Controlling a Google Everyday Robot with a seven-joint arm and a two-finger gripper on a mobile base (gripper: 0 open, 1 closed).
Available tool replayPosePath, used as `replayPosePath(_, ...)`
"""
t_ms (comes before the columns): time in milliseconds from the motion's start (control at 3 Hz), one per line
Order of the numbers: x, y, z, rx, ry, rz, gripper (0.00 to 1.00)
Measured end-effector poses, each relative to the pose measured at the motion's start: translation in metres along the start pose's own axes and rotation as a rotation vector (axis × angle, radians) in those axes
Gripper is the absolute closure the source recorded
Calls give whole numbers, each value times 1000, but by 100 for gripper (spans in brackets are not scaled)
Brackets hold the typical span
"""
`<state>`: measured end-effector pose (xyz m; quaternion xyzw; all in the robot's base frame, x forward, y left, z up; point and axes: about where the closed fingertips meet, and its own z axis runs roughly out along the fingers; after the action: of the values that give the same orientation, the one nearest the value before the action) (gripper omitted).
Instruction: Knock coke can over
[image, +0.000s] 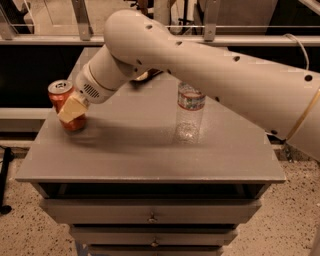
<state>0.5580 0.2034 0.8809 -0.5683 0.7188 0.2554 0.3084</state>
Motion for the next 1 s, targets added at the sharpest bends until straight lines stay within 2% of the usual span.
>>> replayPosePath(333,-4,-20,-35,111,47,-8,99)
replayPosePath(667,-3,-42,-73,217,159,-47,100)
replayPosePath(1000,-13,-81,-81,265,351,-215,100)
